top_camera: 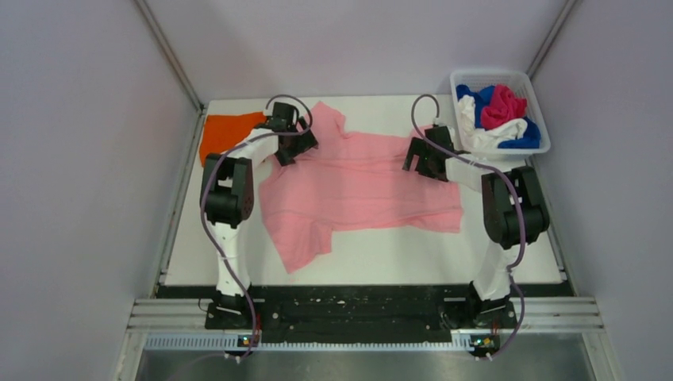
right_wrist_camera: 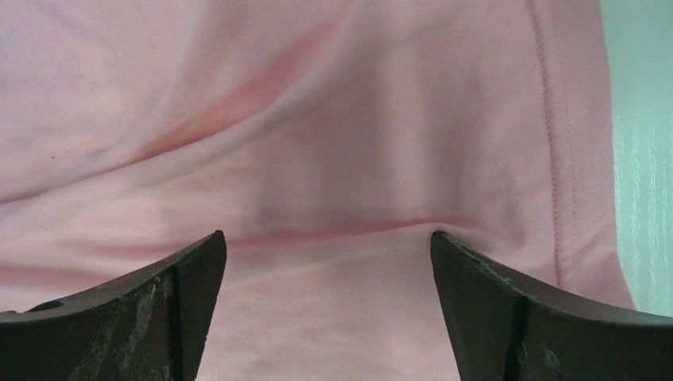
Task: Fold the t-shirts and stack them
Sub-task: Flatten out the tshirt, then grab the side of the flattened tshirt closest away from the robot with both arms
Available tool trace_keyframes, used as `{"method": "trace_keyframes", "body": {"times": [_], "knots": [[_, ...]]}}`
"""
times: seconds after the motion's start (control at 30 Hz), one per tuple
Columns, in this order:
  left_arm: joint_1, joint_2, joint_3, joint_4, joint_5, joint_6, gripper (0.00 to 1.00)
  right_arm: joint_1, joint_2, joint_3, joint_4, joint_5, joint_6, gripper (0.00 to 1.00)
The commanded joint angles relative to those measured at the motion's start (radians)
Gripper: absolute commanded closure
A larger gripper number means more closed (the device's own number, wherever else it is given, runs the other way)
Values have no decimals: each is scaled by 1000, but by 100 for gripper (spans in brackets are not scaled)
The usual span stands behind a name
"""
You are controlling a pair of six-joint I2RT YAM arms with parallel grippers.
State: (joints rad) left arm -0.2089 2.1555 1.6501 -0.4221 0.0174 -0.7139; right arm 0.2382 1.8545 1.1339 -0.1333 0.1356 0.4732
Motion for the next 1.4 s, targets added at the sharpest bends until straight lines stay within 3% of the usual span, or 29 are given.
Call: {"method": "trace_keyframes", "body": {"times": [0.0, 0.23, 0.33, 0.47, 0.67, 0.83, 1.0, 1.13, 1.3, 1.37], "knots": [[6, -64, -22, -22, 64, 40, 2, -8, -102, 15, -34, -28, -24, 1], [-52, -465, -324, -17, 13, 59, 2, -9, -482, -218, -2, 19, 89, 1], [-107, -642, -487, -57, -45, 14, 1, -12, -649, -377, 4, 49, 224, 1], [-219, -859, -671, -169, -146, -48, 1, -22, -833, -571, 29, 53, 401, 1], [-372, -1076, -893, -377, -158, -204, 1, -23, -1073, -692, -43, 106, 438, 1], [-430, -1144, -1018, -496, -173, -283, 5, -22, -1137, -694, -123, 155, 422, 1], [-454, -1188, -1084, -456, -112, -294, 26, -22, -1124, -687, -132, 163, 395, 1], [-455, -1138, -1070, -425, -163, -291, 34, -22, -1103, -676, -135, 152, 372, 2], [-454, -1045, -1060, -341, -126, -267, 52, -22, -1092, -672, -146, 171, 362, 2], [-454, -1006, -1057, -338, -118, -247, 53, -22, -1094, -673, -157, 187, 362, 2]]}}
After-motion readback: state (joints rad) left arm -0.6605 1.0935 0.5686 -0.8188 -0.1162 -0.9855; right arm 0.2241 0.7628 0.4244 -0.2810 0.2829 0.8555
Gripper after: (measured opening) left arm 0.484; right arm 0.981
